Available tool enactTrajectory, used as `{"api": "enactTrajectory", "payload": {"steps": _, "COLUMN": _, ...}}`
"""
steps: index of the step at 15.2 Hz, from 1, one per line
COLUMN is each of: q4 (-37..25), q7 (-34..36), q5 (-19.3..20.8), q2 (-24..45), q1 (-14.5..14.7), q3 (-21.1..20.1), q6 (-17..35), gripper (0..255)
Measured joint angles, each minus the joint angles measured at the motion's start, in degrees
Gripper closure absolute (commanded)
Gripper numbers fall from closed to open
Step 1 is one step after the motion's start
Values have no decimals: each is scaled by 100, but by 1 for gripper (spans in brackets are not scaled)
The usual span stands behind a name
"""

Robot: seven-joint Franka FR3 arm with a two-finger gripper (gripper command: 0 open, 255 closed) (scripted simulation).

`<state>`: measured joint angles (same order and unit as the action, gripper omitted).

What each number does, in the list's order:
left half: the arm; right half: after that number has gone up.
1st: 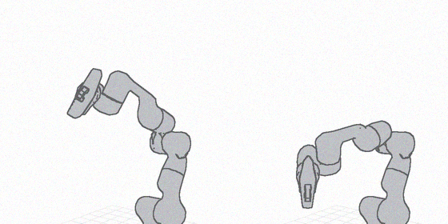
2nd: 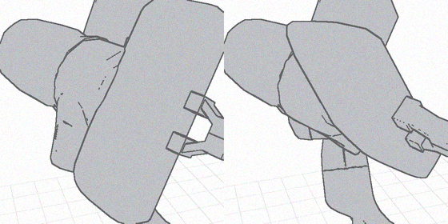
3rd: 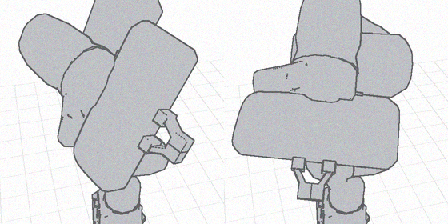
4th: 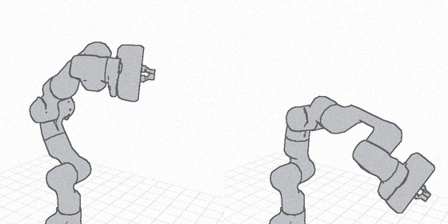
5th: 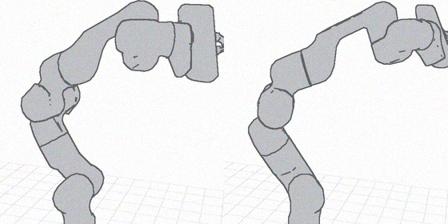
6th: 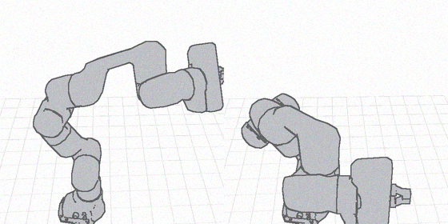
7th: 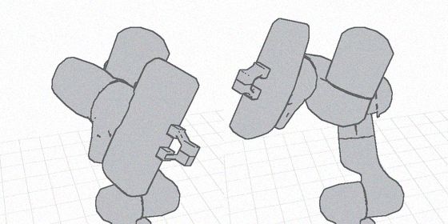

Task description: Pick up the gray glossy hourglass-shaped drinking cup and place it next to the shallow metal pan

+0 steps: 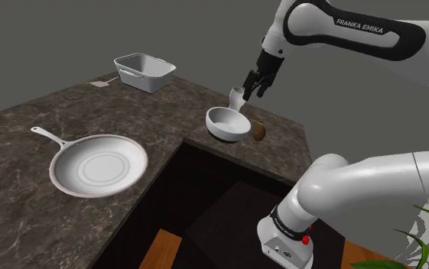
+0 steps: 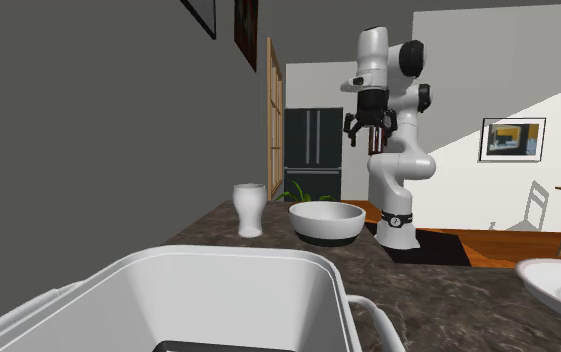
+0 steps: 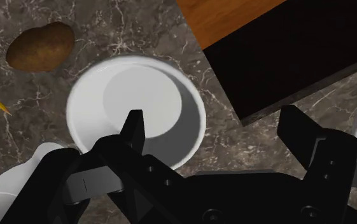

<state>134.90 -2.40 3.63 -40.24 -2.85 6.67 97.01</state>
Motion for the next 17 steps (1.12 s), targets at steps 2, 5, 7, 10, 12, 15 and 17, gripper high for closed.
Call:
{"api": "enactTrajectory", "payload": {"steps": 2, "q4": -114, "q7": -243, "q5": 62, "q2": 345, "q1": -30, "q3": 223, "q6": 243, "gripper": 0}}
{"api": "enactTrajectory", "payload": {"steps": 5, "q4": -384, "q7": -627, "q5": 111, "q2": 853, "q1": -68, "q3": 559, "q6": 512, "gripper": 0}}
{"api": "enactTrajectory", "payload": {"steps": 7, "q4": -530, "q7": -890, "q5": 112, "q2": 1182, "q1": -85, "q3": 777, "q6": 708, "gripper": 0}}
{"api": "enactTrajectory", "payload": {"steps": 10, "q4": -829, "q7": -1271, "q5": 34, "q2": 1744, "q1": -82, "q3": 1077, "q6": 979, "gripper": 0}}
{"api": "enactTrajectory", "payload": {"steps": 12, "q4": -1022, "q7": -1567, "q5": -47, "q2": 2123, "q1": -95, "q3": 1293, "q6": 1157, "gripper": 0}}
{"api": "enactTrajectory", "payload": {"steps": 15, "q4": -1445, "q7": -2005, "q5": -258, "q2": 2739, "q1": -104, "q3": 1572, "q6": 1320, "gripper": 0}}
{"api": "enactTrajectory", "payload": {"steps": 17, "q4": -1756, "q7": -2320, "q5": -440, "q2": 3154, "q1": -131, "q3": 1745, "q6": 1386, "gripper": 0}}
